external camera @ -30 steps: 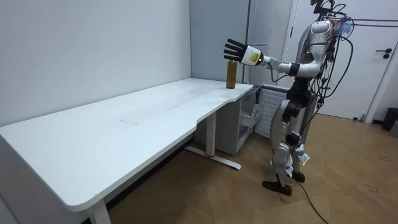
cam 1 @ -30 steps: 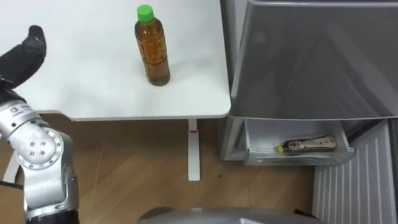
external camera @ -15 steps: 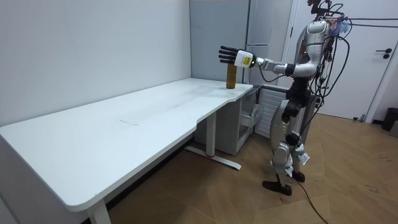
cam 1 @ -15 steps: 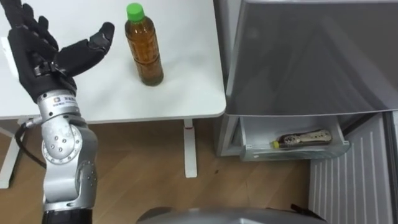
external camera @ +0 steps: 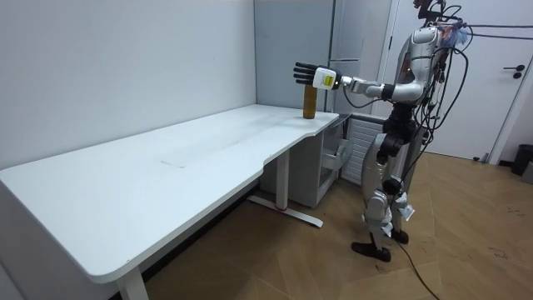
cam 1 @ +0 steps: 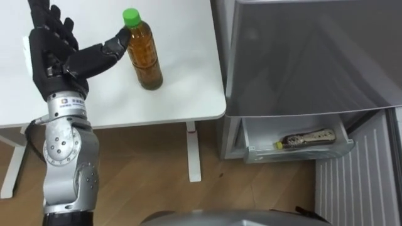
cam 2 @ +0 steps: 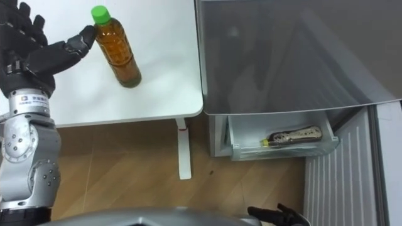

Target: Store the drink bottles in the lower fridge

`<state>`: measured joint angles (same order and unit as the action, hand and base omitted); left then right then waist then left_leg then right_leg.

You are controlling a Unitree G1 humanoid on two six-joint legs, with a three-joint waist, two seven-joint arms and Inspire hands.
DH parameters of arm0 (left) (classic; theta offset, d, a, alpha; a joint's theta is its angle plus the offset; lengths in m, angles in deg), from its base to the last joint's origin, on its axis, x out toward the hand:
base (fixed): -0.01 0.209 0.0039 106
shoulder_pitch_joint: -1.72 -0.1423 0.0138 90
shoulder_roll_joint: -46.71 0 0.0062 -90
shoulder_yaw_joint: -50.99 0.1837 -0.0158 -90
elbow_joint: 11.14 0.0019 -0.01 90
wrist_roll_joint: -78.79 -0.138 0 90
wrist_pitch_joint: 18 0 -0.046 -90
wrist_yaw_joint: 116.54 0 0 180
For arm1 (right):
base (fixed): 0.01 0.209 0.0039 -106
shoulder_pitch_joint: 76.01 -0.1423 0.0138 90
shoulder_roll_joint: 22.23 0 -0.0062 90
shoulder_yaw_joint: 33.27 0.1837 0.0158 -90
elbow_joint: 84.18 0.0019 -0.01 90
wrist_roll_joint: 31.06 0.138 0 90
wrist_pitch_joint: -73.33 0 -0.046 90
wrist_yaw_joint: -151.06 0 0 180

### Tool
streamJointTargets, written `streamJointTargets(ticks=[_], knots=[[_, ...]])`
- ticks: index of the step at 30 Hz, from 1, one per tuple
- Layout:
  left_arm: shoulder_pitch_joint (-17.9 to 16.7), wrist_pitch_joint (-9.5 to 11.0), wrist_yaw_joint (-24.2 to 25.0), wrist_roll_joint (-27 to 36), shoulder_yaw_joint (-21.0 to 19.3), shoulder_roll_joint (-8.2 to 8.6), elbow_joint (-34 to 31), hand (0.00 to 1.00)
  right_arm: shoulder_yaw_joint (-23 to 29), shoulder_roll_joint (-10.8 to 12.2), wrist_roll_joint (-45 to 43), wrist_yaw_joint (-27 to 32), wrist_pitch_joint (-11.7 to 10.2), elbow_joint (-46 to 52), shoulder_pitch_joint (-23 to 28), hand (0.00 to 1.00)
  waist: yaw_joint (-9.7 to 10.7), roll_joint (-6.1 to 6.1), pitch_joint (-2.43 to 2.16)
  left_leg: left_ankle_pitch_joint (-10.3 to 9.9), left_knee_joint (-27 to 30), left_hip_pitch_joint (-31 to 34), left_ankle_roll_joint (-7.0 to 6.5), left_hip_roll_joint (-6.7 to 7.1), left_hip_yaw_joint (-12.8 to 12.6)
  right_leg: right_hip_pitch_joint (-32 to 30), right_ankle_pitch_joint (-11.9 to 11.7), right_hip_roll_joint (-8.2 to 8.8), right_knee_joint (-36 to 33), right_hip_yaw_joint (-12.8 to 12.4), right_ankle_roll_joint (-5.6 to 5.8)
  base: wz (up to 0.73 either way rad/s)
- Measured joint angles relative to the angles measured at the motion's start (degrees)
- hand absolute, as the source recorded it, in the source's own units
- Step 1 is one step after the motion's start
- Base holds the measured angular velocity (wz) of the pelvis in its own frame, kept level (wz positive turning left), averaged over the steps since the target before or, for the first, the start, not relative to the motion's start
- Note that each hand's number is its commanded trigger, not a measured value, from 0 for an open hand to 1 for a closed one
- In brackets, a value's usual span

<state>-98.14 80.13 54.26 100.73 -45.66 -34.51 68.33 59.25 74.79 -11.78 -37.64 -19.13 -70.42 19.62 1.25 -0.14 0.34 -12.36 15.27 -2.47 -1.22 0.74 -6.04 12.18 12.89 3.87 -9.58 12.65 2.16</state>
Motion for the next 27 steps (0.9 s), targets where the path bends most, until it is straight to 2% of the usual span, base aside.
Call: streamJointTargets(ticks=[6,13,27], knots=[[0.01,-0.62,0.98,1.85,-0.24,0.00,-0.01,0.00,0.66,-0.16,0.00,0.04,0.02,-0.04,0.02,0.00,0.03,0.32,0.00,0.01,0.05,-0.08,0.00,-0.02,-0.01,0.05,0.00,0.00,-0.04,-0.26,0.00,0.00],[0.01,-0.68,1.49,7.65,-2.12,-0.01,-0.02,0.00,0.96,-0.01,0.26,-0.15,0.15,-0.07,0.01,0.00,0.00,0.10,0.03,0.00,0.15,0.07,0.00,-0.02,0.00,-0.10,0.00,0.00,-0.08,0.03,0.00,0.00],[0.01,-1.17,2.59,7.88,-2.75,-0.01,-0.04,0.00,1.25,0.11,0.44,-0.21,1.12,-0.05,-0.07,0.00,-0.02,-0.30,-0.04,-0.02,0.52,0.68,-0.02,-0.03,0.03,-0.45,0.00,-0.01,-0.12,0.13,0.00,0.00]])
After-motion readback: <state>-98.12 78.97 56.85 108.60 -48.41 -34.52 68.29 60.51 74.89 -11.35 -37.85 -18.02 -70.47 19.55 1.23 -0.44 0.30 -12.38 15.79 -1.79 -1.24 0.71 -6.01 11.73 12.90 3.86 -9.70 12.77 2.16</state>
